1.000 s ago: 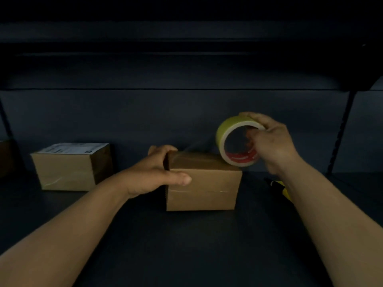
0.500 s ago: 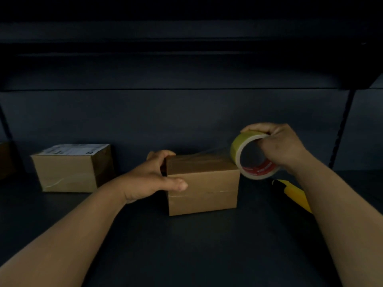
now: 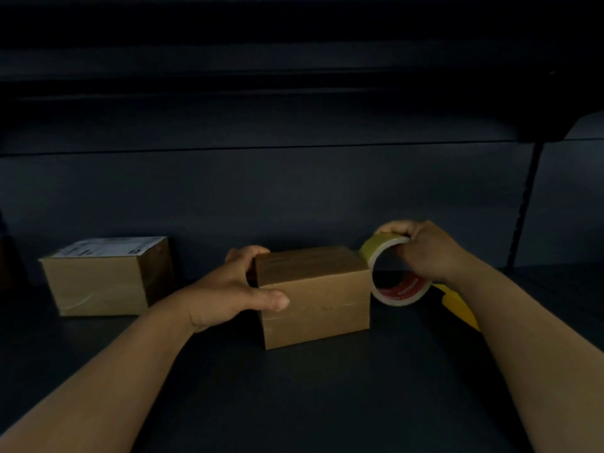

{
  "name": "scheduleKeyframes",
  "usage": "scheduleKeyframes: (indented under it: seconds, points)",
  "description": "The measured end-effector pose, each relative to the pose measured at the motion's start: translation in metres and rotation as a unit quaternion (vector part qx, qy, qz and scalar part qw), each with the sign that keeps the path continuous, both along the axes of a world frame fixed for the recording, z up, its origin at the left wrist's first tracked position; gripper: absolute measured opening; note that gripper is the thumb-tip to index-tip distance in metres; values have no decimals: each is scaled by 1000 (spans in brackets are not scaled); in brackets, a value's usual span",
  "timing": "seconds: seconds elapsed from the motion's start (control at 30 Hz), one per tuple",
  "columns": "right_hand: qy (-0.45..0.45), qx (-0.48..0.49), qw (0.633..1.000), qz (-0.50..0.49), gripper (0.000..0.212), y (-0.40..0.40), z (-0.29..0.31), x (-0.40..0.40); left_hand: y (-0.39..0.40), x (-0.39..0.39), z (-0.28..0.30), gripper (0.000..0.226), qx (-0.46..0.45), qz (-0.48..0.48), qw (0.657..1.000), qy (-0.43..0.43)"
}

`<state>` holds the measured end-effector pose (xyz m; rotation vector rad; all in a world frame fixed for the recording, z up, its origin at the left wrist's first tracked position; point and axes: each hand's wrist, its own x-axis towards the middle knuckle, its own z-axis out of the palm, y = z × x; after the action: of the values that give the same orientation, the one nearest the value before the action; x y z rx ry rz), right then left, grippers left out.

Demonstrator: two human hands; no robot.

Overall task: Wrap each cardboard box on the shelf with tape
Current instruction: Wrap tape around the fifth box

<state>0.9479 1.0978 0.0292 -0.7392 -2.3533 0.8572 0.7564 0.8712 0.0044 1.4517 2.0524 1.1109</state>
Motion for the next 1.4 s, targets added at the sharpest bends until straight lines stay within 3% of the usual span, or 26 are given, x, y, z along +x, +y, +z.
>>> scheduleKeyframes:
  seconds: [0.17, 0.33, 0.43, 0.57, 0.83, 1.13, 1.27, 1.33, 1.4]
  points:
    - [-60, 43, 997, 14, 32, 2, -2, 0, -1, -2, 4, 100, -28, -10, 1000, 9]
    - [-63, 47, 997, 19, 32, 2, -4, -1, -8, 0, 32, 95, -159, -9, 983, 87]
    - [-63, 56, 996, 29, 35, -1, -4, -4, 0, 5, 50, 110, -194, 64, 977, 54]
    - [-68, 71, 994, 47, 36, -9, -3, -7, 29, 14, 51, 85, -275, 127, 929, 212]
    - [-80, 86, 992, 47, 40, -14, 0, -7, 68, 30, 54, 74, -329, 110, 891, 293]
    - [-82, 85, 992, 43, 33, -16, 0, -5, 110, 62, 44, 63, -218, 57, 946, 234]
    - [-93, 86, 991, 41, 27, -15, -2, -3, 95, 55, 44, 49, -125, 47, 963, 233]
    - [-95, 80, 991, 41, 26, -14, -4, -3, 82, 53, 47, 55, -128, 21, 961, 245]
    - [-84, 69, 993, 46, 25, -14, -4, -4, 70, 50, 50, 79, -170, -8, 951, 256]
